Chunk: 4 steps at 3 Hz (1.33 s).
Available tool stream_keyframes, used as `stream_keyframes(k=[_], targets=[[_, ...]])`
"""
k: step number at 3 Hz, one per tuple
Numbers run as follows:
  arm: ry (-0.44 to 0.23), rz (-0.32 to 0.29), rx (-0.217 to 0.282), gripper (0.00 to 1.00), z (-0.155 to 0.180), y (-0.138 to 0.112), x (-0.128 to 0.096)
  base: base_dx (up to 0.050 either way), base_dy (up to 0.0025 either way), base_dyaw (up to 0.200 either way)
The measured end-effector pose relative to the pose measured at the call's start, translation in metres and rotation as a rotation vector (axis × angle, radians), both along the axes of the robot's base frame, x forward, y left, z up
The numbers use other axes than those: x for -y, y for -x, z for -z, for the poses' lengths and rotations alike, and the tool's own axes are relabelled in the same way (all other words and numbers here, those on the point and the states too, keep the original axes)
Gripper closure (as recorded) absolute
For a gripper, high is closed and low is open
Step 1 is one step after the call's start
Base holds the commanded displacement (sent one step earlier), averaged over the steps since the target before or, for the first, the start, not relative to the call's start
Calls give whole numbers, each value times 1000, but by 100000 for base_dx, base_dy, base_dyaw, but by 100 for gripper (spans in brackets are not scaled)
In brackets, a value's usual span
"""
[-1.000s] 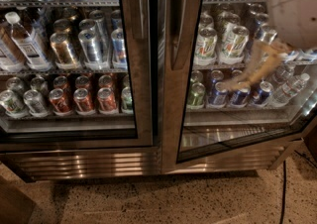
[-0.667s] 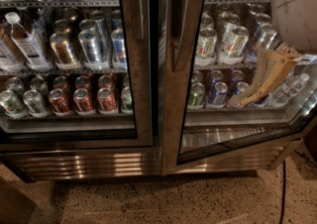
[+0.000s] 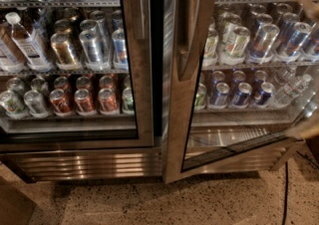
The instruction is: Open right fridge door
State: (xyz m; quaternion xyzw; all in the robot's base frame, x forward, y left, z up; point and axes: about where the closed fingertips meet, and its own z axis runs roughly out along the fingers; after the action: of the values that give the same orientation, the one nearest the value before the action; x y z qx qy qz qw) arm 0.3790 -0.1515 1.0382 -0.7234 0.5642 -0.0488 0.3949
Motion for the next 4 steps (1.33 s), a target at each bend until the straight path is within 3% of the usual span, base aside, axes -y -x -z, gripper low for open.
stream_keyframes(k=[1,2,3,4], targets=[[160,288,-267,0,54,78,85,0,0,0],[225,360,-368,0,65,104,97,0,0,0],[226,360,-368,0,65,104,97,0,0,0],[305,357,-425,0,77,115,121,0,0,0]])
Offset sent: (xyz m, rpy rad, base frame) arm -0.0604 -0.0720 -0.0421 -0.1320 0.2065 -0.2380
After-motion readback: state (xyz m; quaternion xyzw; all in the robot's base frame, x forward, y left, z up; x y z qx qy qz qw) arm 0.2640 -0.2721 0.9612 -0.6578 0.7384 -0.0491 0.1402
